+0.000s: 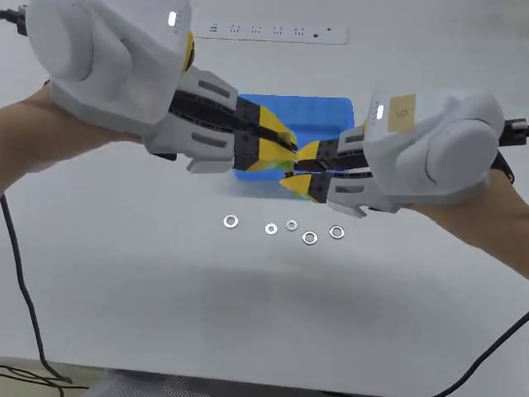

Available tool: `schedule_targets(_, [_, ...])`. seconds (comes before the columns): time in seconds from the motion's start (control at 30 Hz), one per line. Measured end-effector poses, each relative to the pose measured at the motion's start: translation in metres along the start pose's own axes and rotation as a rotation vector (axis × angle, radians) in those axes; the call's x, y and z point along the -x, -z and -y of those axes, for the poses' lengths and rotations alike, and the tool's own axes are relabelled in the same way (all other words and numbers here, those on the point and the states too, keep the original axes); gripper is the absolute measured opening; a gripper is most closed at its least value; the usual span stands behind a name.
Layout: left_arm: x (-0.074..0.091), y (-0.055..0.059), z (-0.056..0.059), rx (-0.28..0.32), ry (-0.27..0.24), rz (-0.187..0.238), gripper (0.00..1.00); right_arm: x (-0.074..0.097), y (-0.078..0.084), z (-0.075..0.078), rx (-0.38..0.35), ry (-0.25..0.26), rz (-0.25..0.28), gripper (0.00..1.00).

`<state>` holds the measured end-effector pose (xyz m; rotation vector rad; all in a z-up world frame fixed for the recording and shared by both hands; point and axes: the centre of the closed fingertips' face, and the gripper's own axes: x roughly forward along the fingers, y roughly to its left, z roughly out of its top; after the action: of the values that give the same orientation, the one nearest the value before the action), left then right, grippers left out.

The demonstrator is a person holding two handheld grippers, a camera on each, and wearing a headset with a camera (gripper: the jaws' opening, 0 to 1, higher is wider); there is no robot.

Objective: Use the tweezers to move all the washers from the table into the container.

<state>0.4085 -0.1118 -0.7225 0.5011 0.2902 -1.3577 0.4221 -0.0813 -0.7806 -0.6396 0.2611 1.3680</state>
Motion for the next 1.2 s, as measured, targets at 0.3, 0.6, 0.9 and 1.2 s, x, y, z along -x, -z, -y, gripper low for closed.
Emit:
schedule_targets(0.3, [0.002, -0.004, -0.030, -0.032, -0.023, 0.011, 0.08, -0.004, -0.005, 0.035, 0.030, 0.038, 0.003, 0.10])
schedule_targets(0.6, [-0.008, 0.014, -0.061, -0.026, -0.042, -0.004, 0.08, -0.021, 0.012, 0.060, 0.014, 0.046, -0.012, 0.10])
schedule_targets(0.9, [-0.023, 0.048, -0.083, 0.023, -0.045, -0.052, 0.08, -0.047, 0.039, 0.075, -0.025, 0.021, -0.040, 0.10])
schedule_targets(1.2, [-0.036, 0.076, -0.090, 0.075, -0.022, -0.101, 0.08, -0.068, 0.063, 0.075, -0.052, -0.015, -0.074, 0.10])
